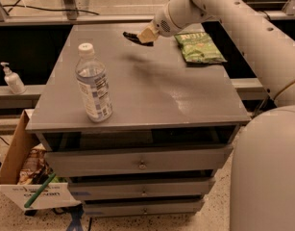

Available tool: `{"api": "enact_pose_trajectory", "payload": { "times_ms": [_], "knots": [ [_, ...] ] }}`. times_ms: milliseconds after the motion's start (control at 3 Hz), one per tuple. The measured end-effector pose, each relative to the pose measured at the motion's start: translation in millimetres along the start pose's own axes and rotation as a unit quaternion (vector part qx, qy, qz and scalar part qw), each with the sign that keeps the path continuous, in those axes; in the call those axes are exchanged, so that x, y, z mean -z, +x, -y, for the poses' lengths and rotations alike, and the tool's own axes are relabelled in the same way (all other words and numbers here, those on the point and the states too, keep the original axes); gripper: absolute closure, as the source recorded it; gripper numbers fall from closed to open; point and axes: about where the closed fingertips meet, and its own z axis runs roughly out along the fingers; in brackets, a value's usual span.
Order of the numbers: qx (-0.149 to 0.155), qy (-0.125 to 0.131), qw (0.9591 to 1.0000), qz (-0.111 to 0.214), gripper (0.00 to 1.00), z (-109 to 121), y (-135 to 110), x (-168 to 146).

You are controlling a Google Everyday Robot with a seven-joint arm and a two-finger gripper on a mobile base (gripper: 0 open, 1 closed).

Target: Pick rxbar chocolate

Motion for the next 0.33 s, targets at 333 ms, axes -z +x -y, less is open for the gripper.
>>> {"api": "enact_pose_trajectory", "payload": {
  "times_ms": [333],
  "knots": [
    [0.000,0.000,1.0000,0.000,1.00,-0.1,0.0,-0.1]
  ]
}}
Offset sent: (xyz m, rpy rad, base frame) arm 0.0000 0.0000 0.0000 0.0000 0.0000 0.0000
